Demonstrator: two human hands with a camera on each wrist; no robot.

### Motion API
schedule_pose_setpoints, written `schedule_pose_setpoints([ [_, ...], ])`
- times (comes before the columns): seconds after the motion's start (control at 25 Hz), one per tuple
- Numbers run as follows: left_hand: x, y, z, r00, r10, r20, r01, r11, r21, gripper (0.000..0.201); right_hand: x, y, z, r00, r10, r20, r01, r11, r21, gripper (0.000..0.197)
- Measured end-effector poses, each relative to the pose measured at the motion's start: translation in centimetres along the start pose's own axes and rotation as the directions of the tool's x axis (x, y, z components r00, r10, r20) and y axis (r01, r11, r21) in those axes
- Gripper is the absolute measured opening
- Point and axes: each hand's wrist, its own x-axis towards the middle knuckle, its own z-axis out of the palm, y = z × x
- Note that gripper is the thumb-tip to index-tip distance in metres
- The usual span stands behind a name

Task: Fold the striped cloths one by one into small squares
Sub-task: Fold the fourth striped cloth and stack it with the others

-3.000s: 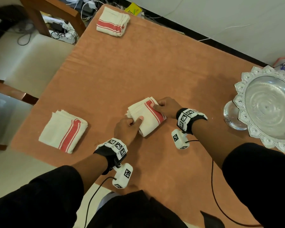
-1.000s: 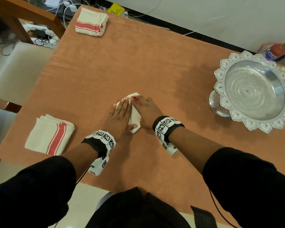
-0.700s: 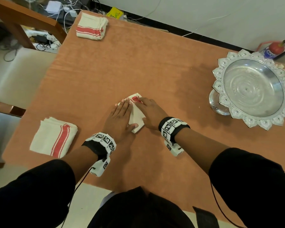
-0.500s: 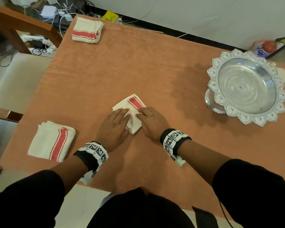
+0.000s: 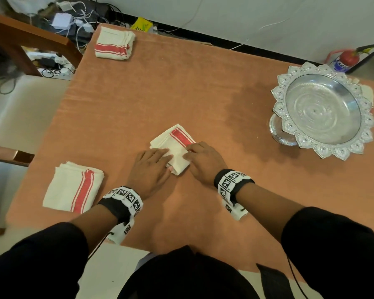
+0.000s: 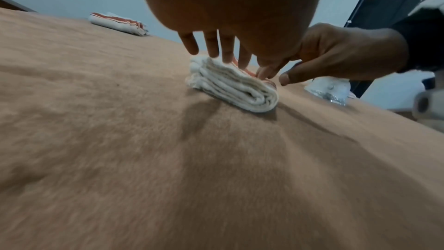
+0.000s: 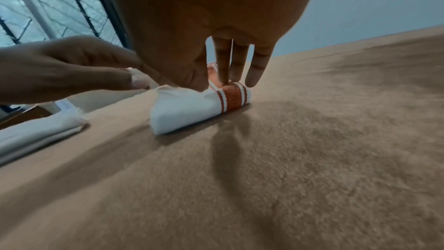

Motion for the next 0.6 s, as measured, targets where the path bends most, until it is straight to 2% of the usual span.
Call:
schedule_pose_setpoints([
  [0.08,1.3,-0.1,-0.7,0.991,-0.092,-0.098,0.086,0.995,-0.058,0.043,0.5,-0.1,-0.4,0.982,0.159,-0.1,-0.15,0.984,0.097,0.037],
  [0.16,2.7,-0.6,-0.8,0.975,-0.196,-0.106,0.177,0.97,-0.165,0.049,0.8,-0.2,-0.7,0.938,0.318,-0.137,-0.284,0.933,0.219,0.039],
  [0.28,4.8,-1.6,-0.5,0.95,-0.311,0.029,0.303,0.898,-0.319,0.052,0.8,-0.2,-0.6,0.891,0.449,-0.065,-0.413,0.862,0.295,0.043],
  [0.4,6.4,-2.5,0.2,0.92,-0.352,0.173,0.391,0.855,-0.342,0.05,1.2,0.2,-0.3,0.822,0.566,0.07,-0.55,0.754,0.359,0.051],
  [0.52,6.9,-2.9,0.6,0.903,-0.368,0.222,0.427,0.826,-0.367,0.06,1.9,0.5,-0.6,0.789,0.592,0.166,-0.599,0.678,0.426,0.056],
  [0.6,7.2,-3.1,0.7,0.887,-0.386,0.253,0.458,0.801,-0.385,0.054,2.4,0.4,-1.0,0.772,0.602,0.204,-0.616,0.63,0.473,0.058],
])
